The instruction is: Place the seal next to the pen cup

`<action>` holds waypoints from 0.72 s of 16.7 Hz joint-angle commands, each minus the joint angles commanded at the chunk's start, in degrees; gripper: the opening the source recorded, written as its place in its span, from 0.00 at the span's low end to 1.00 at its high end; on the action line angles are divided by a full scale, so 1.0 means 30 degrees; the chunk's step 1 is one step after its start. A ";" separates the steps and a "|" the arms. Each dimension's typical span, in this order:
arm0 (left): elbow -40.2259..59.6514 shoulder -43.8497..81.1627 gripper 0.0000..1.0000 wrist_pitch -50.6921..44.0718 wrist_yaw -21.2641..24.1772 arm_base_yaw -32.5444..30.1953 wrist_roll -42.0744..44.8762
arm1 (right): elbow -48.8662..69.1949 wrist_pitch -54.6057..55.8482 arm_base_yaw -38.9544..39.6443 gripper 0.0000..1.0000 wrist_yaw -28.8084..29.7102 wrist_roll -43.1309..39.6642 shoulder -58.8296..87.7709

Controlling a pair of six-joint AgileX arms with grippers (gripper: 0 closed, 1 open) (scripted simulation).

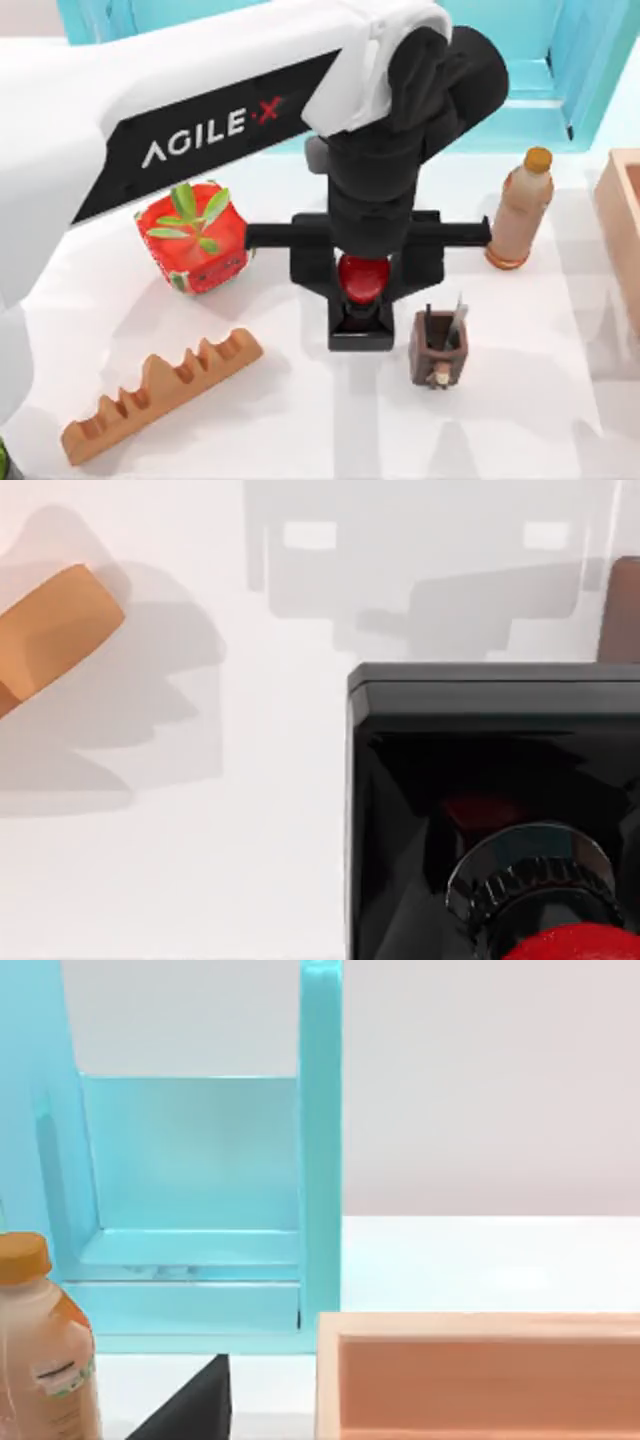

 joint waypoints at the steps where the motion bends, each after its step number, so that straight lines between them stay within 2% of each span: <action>1: -0.0203 0.0010 0.00 0.0214 -0.0008 -0.0010 -0.0007 | 0.0000 0.0000 0.0000 1.00 0.0000 0.0000 0.0000; 9: -0.0963 0.0077 0.00 0.1035 -0.0043 -0.0063 -0.0043 | 0.0000 0.0000 0.0000 1.00 0.0000 0.0000 0.0000; 12: -0.0963 0.0077 0.23 0.1035 -0.0043 -0.0063 -0.0043 | 0.0000 0.0000 0.0000 1.00 0.0000 0.0000 0.0000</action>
